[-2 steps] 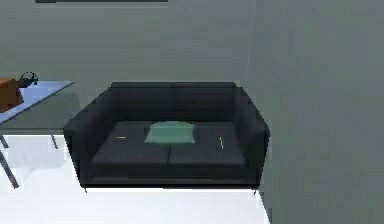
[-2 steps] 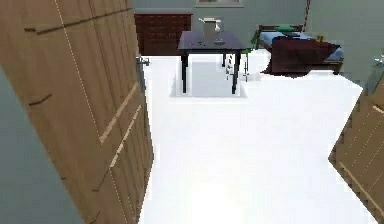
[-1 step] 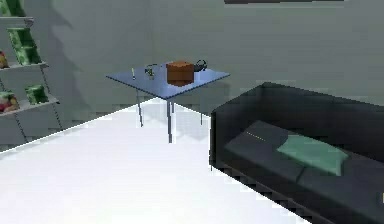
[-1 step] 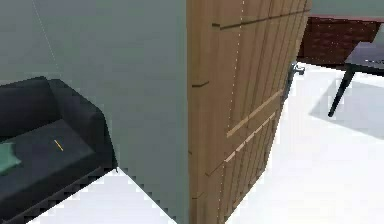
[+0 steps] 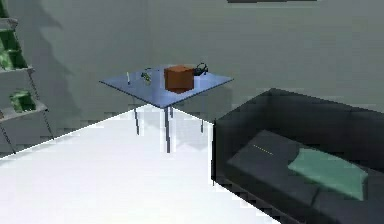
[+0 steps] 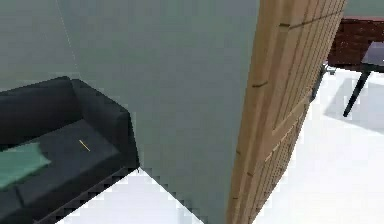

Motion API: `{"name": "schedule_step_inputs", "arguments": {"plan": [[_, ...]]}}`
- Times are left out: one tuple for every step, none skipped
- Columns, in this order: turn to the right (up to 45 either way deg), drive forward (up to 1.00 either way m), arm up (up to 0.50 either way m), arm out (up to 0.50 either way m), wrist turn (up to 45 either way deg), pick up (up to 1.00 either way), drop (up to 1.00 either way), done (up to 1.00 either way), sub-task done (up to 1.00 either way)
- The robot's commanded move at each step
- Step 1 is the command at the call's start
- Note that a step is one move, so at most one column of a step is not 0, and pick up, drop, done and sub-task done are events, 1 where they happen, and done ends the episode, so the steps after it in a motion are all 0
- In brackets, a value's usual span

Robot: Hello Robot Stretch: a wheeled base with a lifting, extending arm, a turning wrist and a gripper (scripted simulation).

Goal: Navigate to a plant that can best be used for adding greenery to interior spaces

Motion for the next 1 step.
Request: {"name": "schedule_step_inputs", "arguments": {"plan": [[-24.0,0.00,0.00,0.00,0.0,0.00,0.00,0.00,0.00]]}}
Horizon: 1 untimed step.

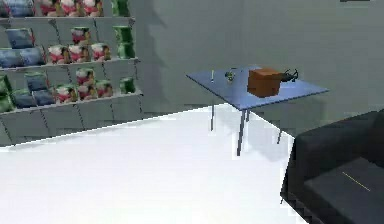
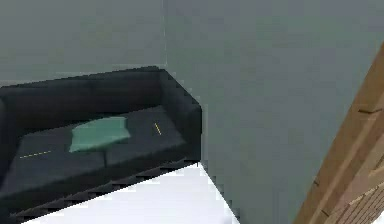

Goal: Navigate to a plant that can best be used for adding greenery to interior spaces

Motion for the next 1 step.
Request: {"name": "schedule_step_inputs", "arguments": {"plan": [[0.0,1.00,0.00,0.00,0.0,0.00,0.00,0.00,0.00]]}}
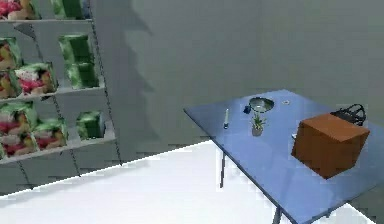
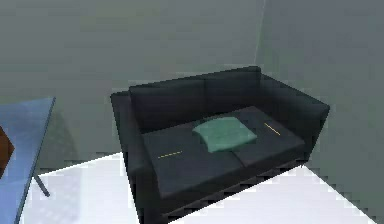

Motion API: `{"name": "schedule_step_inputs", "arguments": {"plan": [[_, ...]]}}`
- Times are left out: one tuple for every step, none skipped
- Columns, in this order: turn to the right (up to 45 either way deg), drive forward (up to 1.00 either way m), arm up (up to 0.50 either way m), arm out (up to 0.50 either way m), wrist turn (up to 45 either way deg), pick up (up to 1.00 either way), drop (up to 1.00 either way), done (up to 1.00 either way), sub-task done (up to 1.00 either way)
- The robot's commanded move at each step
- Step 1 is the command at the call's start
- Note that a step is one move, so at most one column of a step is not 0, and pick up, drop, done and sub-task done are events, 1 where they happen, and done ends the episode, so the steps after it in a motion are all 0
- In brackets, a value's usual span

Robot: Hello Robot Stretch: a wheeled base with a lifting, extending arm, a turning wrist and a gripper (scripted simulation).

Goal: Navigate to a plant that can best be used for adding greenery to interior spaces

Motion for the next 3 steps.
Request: {"name": "schedule_step_inputs", "arguments": {"plan": [[-3.0,0.00,0.00,0.00,0.0,0.00,0.00,0.00,0.00],[0.0,0.35,0.00,0.00,0.0,0.00,0.00,0.00,0.00],[30.0,0.00,0.00,0.00,0.0,0.00,0.00,0.00,0.00]]}}
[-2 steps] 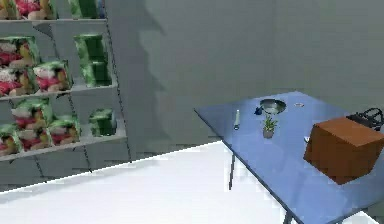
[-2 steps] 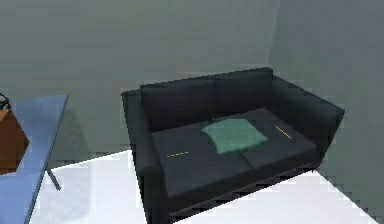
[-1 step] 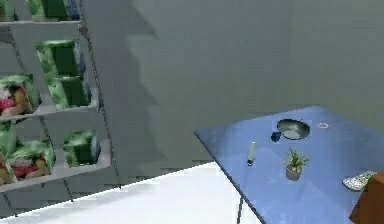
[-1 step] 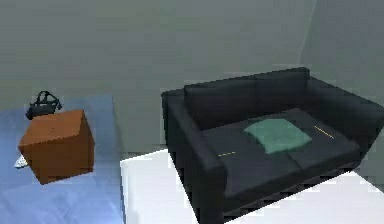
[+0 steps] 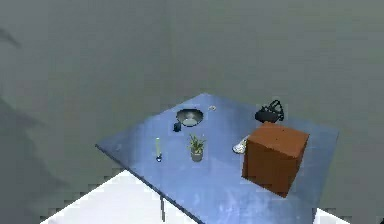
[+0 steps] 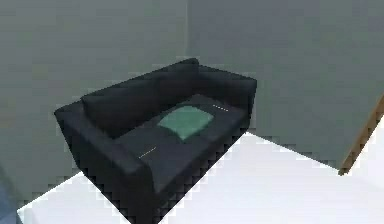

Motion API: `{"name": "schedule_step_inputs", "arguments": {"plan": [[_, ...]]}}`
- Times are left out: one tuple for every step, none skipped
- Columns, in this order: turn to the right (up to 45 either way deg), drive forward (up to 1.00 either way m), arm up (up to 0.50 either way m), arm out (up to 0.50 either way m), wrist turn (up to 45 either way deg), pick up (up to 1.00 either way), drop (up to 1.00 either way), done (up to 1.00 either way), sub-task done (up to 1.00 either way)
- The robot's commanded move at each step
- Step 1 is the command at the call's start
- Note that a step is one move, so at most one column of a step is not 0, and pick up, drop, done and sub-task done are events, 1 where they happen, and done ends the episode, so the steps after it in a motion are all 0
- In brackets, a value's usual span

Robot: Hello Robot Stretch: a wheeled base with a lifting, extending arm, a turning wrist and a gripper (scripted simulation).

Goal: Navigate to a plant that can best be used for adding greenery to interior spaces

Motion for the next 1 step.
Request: {"name": "schedule_step_inputs", "arguments": {"plan": [[0.0,0.00,0.00,0.00,0.0,0.00,0.00,1.00,0.00]]}}
